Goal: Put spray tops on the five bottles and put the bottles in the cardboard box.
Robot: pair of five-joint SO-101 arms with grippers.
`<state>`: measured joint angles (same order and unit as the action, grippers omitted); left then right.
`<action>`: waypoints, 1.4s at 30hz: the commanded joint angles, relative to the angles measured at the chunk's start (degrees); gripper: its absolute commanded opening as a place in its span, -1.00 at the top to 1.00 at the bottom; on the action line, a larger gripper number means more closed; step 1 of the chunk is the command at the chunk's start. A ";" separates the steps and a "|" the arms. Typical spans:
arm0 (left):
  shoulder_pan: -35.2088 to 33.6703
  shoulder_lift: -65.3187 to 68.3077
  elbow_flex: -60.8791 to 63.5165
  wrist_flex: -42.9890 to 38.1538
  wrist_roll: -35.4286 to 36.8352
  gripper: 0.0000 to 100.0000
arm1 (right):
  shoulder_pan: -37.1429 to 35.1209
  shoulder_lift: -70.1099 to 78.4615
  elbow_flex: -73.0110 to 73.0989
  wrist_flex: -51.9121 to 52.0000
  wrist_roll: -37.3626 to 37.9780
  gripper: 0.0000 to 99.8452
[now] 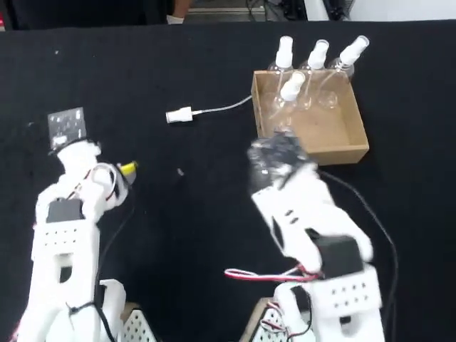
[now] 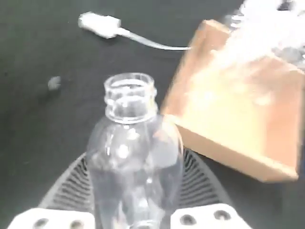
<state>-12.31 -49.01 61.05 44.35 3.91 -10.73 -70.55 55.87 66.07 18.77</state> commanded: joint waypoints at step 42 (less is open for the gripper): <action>14.99 81.14 -80.66 0.44 -4.66 0.45 | 19.34 -9.45 11.56 -13.27 -12.75 0.98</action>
<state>1.76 32.22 -15.25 44.35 1.19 7.91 -79.08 67.82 54.64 6.20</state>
